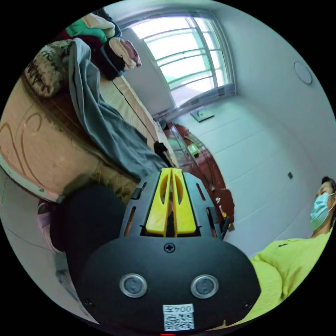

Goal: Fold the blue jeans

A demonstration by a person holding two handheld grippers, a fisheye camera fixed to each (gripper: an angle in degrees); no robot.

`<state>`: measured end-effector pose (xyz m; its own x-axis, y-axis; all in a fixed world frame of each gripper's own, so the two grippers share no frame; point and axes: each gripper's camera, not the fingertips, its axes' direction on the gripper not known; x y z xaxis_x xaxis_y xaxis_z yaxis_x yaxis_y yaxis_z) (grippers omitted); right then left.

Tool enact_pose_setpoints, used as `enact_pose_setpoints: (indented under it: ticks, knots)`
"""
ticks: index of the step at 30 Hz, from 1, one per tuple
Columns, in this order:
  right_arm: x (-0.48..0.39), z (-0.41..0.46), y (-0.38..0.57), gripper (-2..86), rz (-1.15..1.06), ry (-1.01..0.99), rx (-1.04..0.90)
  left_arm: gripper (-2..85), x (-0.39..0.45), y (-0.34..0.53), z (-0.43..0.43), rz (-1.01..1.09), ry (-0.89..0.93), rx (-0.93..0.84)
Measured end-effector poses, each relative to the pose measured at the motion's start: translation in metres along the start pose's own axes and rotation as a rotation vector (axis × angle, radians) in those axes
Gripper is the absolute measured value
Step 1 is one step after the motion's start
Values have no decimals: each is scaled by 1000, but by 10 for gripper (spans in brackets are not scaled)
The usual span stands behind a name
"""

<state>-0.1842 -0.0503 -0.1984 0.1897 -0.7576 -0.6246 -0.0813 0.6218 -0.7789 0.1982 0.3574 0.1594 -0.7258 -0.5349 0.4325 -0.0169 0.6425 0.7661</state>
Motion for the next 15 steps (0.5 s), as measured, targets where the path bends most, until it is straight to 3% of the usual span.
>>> enact_pose_setpoints:
  ticks: [2, 10, 15]
  knots:
    - [-7, -4, 10, 52, 4, -40, 15, 4, 14, 15, 10, 62, -59, -105]
    - [-19, -5, 10, -5, 67, -125, -28, 2, 64, 20, 11, 174, -124, -168]
    - [-33, -14, 9, -8, 11, -184, -35, 1, 68, 39, 46, 126, -93, -246]
